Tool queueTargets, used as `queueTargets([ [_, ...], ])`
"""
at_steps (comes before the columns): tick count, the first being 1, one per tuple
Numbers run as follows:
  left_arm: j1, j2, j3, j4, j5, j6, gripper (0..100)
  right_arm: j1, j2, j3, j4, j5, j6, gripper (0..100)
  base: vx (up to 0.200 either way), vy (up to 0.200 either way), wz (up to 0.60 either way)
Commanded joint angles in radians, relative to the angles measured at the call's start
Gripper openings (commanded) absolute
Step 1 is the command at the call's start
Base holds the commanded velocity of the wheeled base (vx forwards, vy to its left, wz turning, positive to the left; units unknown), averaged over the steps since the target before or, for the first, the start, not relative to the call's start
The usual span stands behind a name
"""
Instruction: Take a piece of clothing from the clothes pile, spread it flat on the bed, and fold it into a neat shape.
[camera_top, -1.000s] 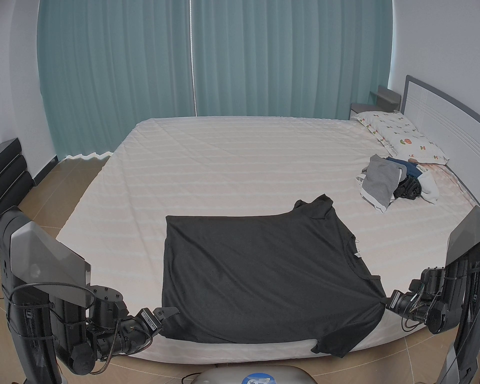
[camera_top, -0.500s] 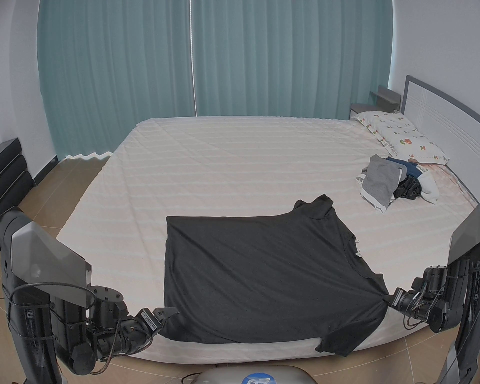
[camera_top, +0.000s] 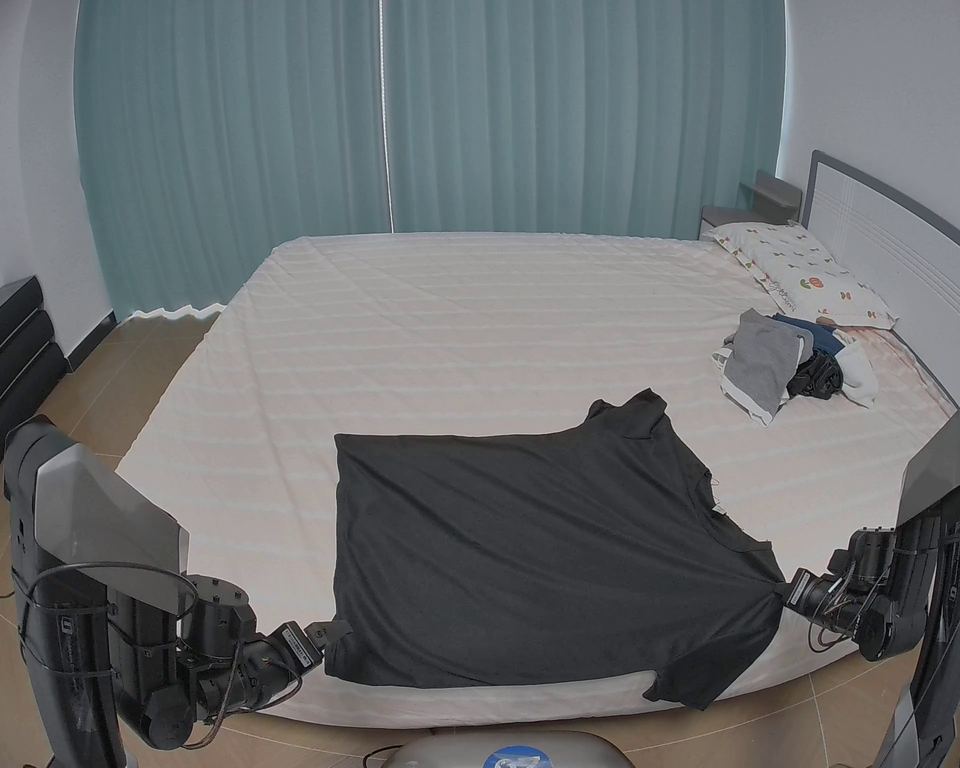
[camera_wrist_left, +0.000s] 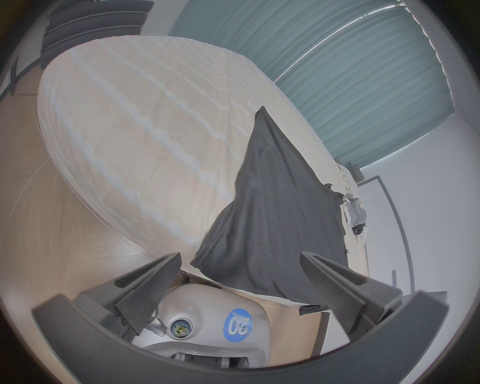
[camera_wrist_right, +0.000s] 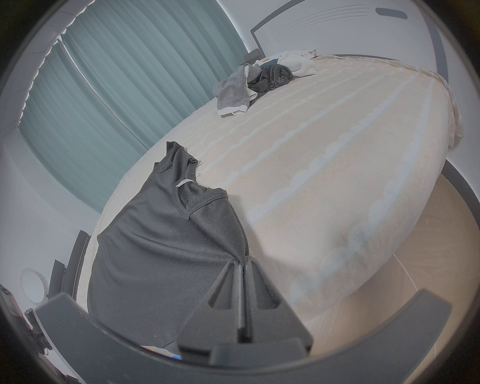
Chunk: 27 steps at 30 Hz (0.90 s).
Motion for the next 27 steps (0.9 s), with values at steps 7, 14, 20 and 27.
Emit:
queueTargets([
  [7,-0.013,0.03,0.013,-0.007,0.007,0.028,100,-0.013,0.003,-0.02,-0.009,-0.004,0.006,0,0.0,0.0,0.0],
  [14,-0.054,0.037,0.015,-0.006,0.027,0.055,100,-0.016,0.005,-0.039,-0.009,-0.054,0.009,0,0.0,0.0,0.0],
  [20,-0.056,0.044,0.012,-0.009,0.033,0.092,100,-0.017,0.006,-0.046,-0.009,-0.062,0.011,0,0.0,0.0,0.0],
  [27,-0.056,0.04,0.01,-0.009,0.031,0.081,100,-0.022,0.011,-0.042,-0.009,-0.063,0.009,0,0.0,0.0,0.0],
])
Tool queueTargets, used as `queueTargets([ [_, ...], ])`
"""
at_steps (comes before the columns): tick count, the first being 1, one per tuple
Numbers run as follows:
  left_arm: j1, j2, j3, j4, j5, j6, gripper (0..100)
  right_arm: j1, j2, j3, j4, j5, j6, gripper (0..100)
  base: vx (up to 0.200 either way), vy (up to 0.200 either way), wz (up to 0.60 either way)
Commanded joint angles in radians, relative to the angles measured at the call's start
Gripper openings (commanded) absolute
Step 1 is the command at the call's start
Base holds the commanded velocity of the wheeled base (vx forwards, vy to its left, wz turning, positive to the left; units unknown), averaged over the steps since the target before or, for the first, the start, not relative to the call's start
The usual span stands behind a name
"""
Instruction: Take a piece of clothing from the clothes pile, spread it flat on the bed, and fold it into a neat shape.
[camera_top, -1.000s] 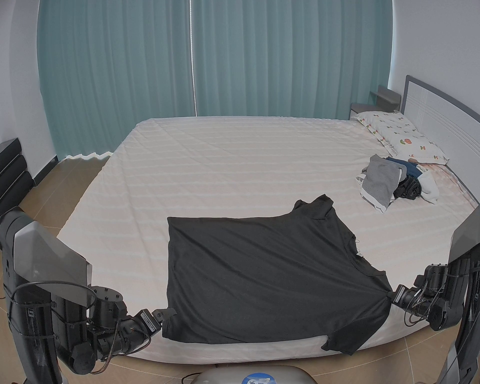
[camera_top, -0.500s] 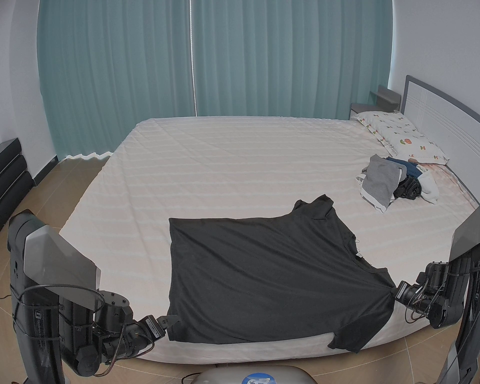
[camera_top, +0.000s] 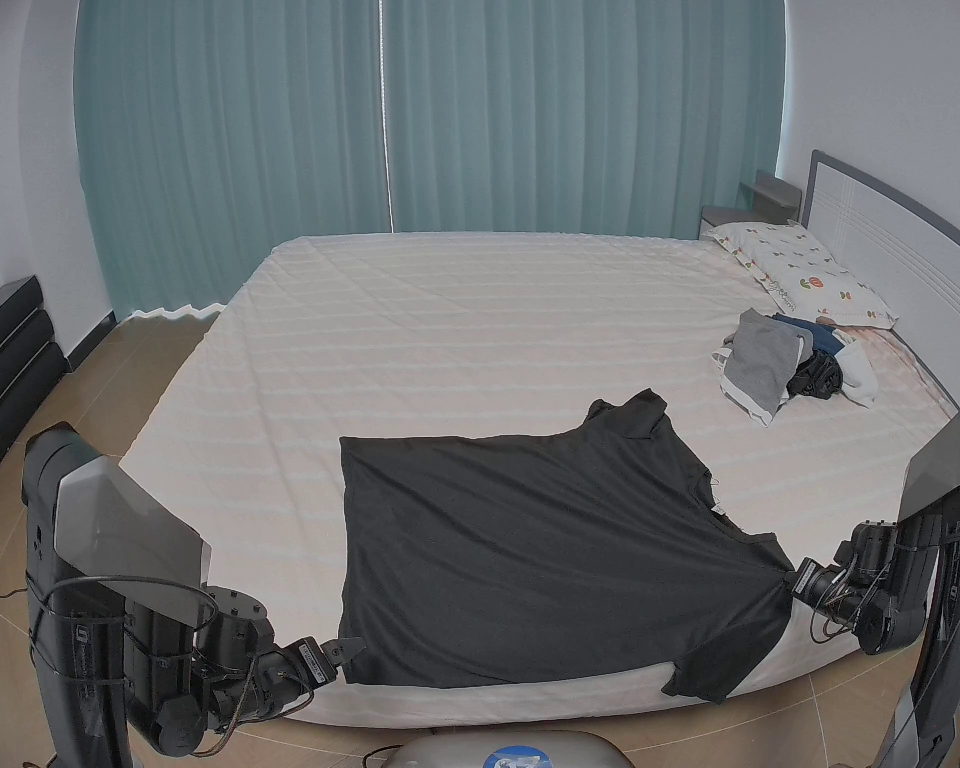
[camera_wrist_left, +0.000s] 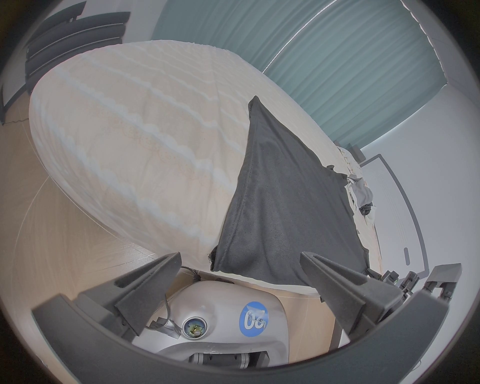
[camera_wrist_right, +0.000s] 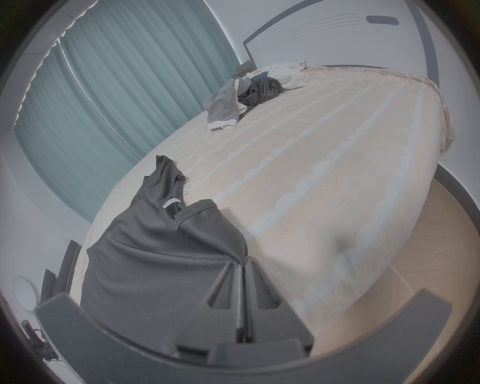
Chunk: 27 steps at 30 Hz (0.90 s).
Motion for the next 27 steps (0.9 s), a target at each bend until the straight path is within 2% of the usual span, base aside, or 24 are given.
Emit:
queueTargets([
  [1,-0.001,-0.001,0.01,-0.009,-0.001,-0.002,100,0.002,0.008,0.01,-0.009,0.001,-0.001,100,0.0,0.0,0.0],
  [7,-0.016,0.007,0.01,-0.007,-0.002,-0.007,100,0.01,-0.047,0.03,-0.01,0.014,0.01,100,0.0,0.0,0.0],
  [11,-0.036,0.007,0.007,-0.009,0.001,-0.011,100,0.028,-0.178,0.059,-0.007,0.017,0.049,100,0.0,0.0,0.0],
  [17,-0.06,-0.001,-0.001,-0.009,0.002,-0.034,100,0.054,-0.264,0.117,-0.007,0.055,0.053,100,0.0,0.0,0.0],
  [27,-0.088,-0.005,-0.008,-0.009,0.004,-0.06,100,0.056,-0.27,0.119,-0.009,0.067,0.056,100,-0.2,0.0,0.0],
])
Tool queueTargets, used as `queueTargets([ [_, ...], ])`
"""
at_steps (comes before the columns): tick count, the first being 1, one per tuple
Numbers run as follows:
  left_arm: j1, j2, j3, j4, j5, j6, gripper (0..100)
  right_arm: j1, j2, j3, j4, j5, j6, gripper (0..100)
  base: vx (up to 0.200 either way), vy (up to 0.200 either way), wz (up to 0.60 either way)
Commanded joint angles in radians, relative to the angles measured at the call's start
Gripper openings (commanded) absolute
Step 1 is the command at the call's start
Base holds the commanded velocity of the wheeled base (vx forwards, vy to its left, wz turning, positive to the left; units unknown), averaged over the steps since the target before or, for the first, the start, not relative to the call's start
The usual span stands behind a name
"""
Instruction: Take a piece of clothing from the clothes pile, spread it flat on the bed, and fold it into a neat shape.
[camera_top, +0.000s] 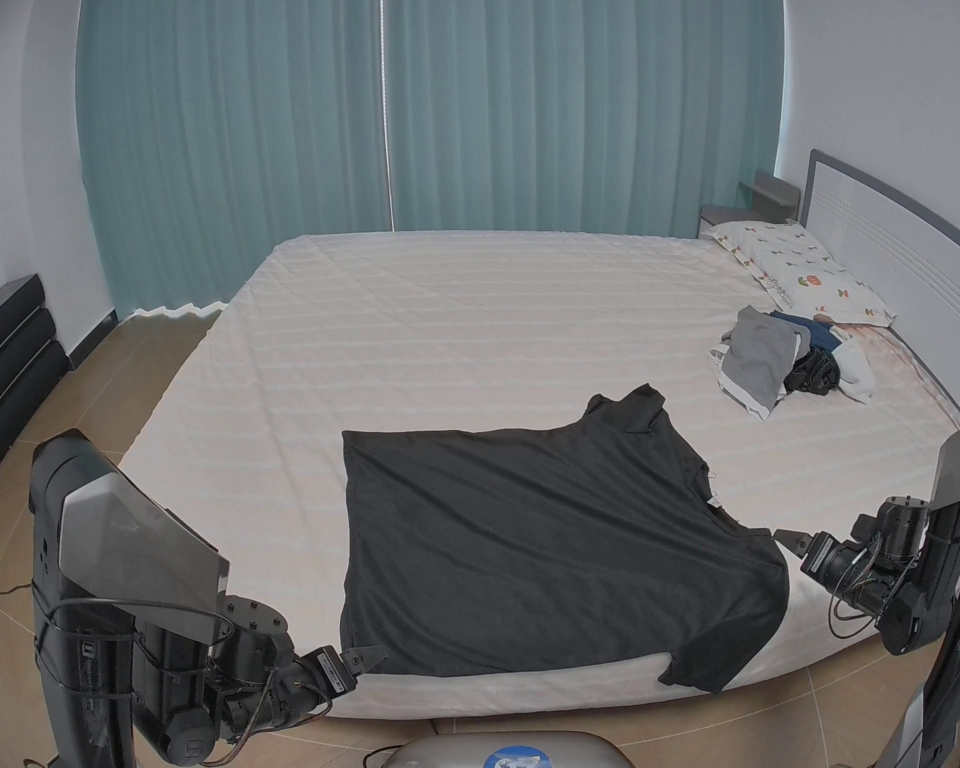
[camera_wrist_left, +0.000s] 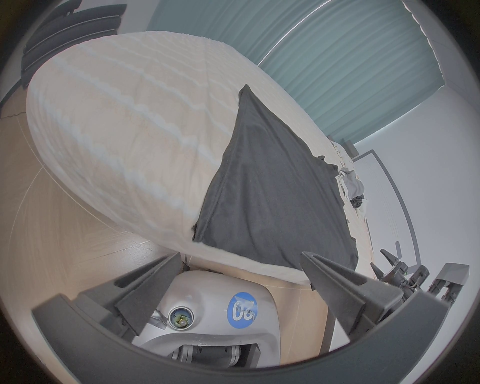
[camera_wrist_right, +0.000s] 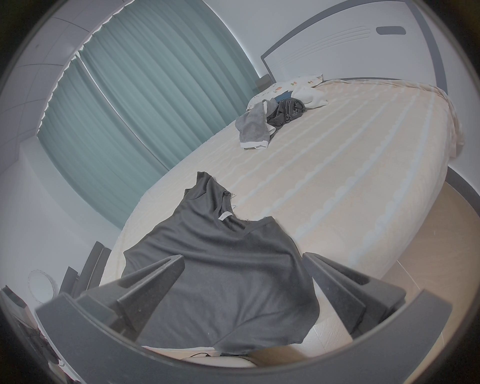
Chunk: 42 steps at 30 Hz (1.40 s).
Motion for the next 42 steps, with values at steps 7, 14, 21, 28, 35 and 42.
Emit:
queueTargets([
  [7,-0.004,-0.001,-0.003,-0.009,0.002,0.0,100,0.007,-0.014,0.002,-0.008,0.001,0.0,100,-0.143,0.0,0.0],
  [14,-0.002,0.008,-0.047,-0.009,0.074,-0.017,100,0.008,-0.014,0.002,-0.008,0.001,0.0,100,0.0,0.0,0.0],
  [21,-0.004,-0.001,-0.058,-0.009,0.081,-0.026,100,0.01,-0.01,0.002,-0.008,0.003,0.001,100,0.0,-0.114,0.0],
  [28,-0.002,-0.001,-0.067,-0.009,0.081,-0.028,100,0.045,-0.01,0.002,-0.008,0.009,0.069,100,0.0,-0.2,0.0],
  [35,-0.002,-0.003,-0.073,-0.007,0.081,-0.034,100,0.051,-0.003,0.004,-0.008,0.029,0.072,100,0.0,-0.2,0.0],
  [42,0.001,-0.004,-0.079,-0.009,0.084,-0.049,100,0.054,-0.001,0.004,-0.007,0.036,0.073,100,0.0,-0.2,0.0],
])
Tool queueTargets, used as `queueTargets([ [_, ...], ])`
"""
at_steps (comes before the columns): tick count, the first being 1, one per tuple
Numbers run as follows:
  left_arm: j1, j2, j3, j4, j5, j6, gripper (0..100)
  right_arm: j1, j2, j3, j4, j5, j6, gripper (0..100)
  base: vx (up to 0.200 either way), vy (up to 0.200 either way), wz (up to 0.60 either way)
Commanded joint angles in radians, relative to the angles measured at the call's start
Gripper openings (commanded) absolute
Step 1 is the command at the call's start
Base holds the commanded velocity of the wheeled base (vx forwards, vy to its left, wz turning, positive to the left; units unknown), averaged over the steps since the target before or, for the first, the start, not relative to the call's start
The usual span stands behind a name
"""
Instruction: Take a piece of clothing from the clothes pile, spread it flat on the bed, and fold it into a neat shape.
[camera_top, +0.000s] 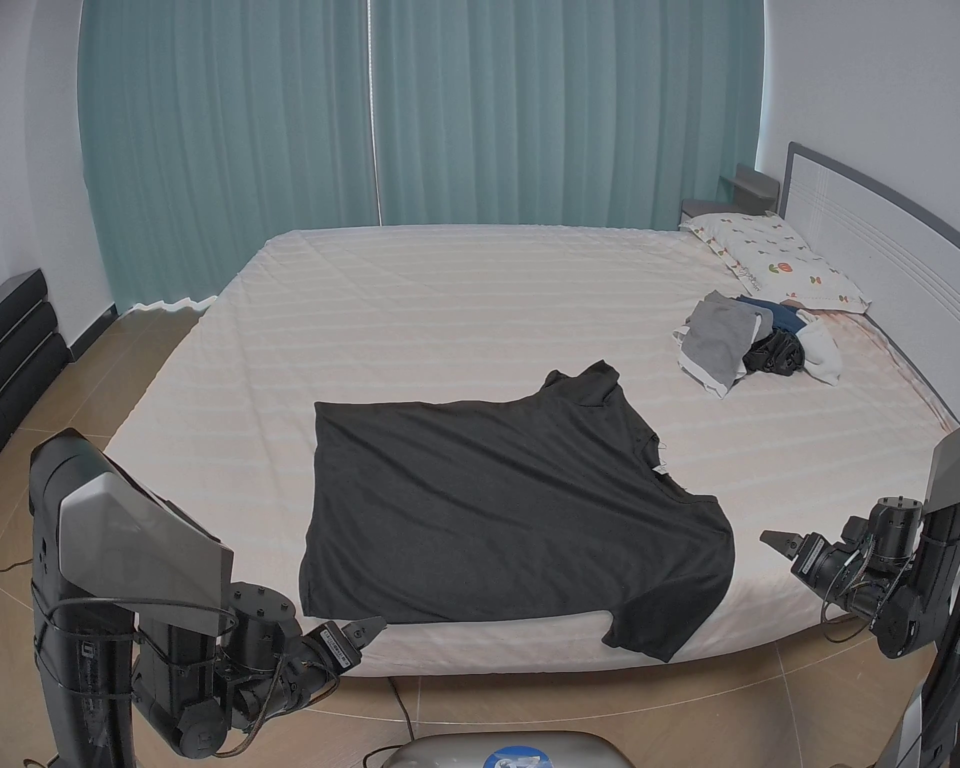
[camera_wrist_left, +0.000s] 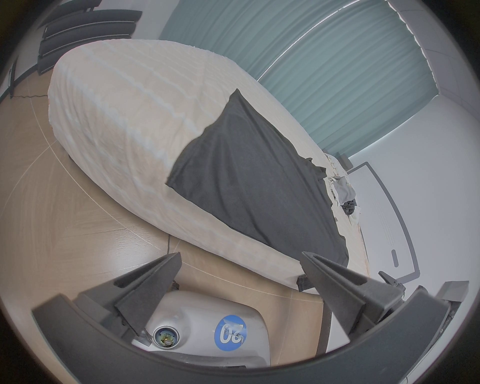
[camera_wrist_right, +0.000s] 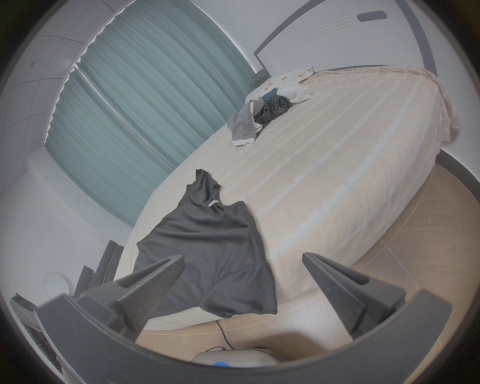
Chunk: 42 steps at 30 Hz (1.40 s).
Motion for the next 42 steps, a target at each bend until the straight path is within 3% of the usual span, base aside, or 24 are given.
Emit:
queueTargets([
  [1,0.004,-0.002,0.0,-0.008,0.001,-0.001,100,0.003,0.003,0.0,-0.009,0.004,0.004,100,0.0,-0.2,0.0],
  [8,0.03,-0.025,-0.005,-0.008,0.022,-0.001,100,0.032,-0.001,-0.003,-0.009,0.004,0.077,100,0.0,-0.114,0.0],
  [11,0.039,-0.058,-0.01,-0.007,0.099,-0.001,100,0.063,0.003,0.0,-0.009,0.004,0.1,100,0.0,0.0,0.0],
  [14,0.042,-0.063,-0.008,-0.007,0.126,-0.004,100,0.083,0.003,0.0,-0.009,0.004,0.125,100,0.0,0.0,0.0],
  [28,0.13,-0.055,0.004,-0.007,0.074,-0.004,100,0.15,0.029,0.026,-0.009,0.004,0.171,100,0.157,0.0,0.0],
  [32,0.191,-0.057,0.004,-0.005,0.037,0.024,100,0.175,0.062,0.043,-0.01,0.005,0.162,100,0.2,0.0,0.0],
  [37,0.361,-0.055,0.019,-0.002,-0.15,0.146,100,0.176,0.077,0.048,-0.01,0.005,0.16,100,0.0,0.0,0.0],
  [42,0.487,-0.057,0.049,0.003,-0.276,0.281,100,0.178,0.085,0.051,-0.01,0.005,0.16,100,0.0,0.0,0.0],
])
